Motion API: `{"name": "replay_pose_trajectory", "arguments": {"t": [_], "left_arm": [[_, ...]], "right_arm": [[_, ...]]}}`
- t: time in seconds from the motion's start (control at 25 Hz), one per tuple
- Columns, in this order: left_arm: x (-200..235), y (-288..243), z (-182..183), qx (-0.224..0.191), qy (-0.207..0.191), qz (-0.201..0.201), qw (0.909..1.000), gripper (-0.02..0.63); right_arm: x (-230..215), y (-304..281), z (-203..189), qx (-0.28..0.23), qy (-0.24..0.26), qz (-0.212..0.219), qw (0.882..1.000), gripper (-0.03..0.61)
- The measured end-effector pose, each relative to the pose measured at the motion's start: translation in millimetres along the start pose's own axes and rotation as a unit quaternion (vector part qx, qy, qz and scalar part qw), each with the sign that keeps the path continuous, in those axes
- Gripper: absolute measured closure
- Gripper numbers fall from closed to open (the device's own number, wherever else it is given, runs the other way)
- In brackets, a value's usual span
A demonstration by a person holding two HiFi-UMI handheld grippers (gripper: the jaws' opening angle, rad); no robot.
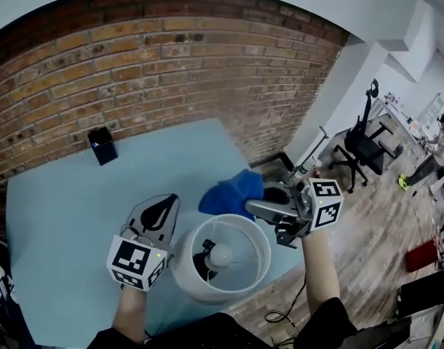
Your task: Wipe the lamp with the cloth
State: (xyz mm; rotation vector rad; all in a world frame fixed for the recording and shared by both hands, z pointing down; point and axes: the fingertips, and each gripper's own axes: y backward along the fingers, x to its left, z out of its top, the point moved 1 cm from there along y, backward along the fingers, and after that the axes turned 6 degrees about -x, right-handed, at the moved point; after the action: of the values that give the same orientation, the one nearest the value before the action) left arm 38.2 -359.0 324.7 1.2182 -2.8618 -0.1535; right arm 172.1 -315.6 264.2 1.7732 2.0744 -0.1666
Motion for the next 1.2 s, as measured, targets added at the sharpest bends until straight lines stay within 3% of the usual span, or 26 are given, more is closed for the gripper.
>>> {"name": "replay_pose_trajectory", "arguments": {"t": [0.16, 0.52, 0.68, 0.8, 1.0, 1.08, 1.2], "left_arm": [[3, -4, -23, 0.03, -0.002, 0.007, 0.9995, 0.604], [17, 3, -51, 0.059, 0.025, 0.033, 0.9974, 0.604], [23, 11, -54, 0.064, 0.024, 0.044, 0.9967, 0.604], [22, 17, -51, 0.061, 0.026, 0.048, 0.9966, 0.604], [19, 26, -31, 0.043, 0.011, 0.043, 0.9981, 0.604], [20, 32, -21, 0.025, 0.011, 0.047, 0.9985, 0.604], [24, 43, -9, 0.009, 0.006, 0.062, 0.998, 0.604]], "right_arm": [[-18, -2, -29, 0.034, -0.006, 0.012, 0.999, 0.52], [-72, 1, -92, 0.111, -0.063, -0.009, 0.992, 0.519], [-89, -3, -106, 0.132, -0.075, -0.017, 0.988, 0.52], [-94, -10, -102, 0.141, -0.053, -0.008, 0.989, 0.519], [-65, -42, -40, 0.061, -0.025, 0.101, 0.993, 0.52], [-44, -58, -22, 0.045, -0.014, 0.171, 0.984, 0.52], [-10, -73, -10, 0.065, 0.009, 0.284, 0.957, 0.519]]}}
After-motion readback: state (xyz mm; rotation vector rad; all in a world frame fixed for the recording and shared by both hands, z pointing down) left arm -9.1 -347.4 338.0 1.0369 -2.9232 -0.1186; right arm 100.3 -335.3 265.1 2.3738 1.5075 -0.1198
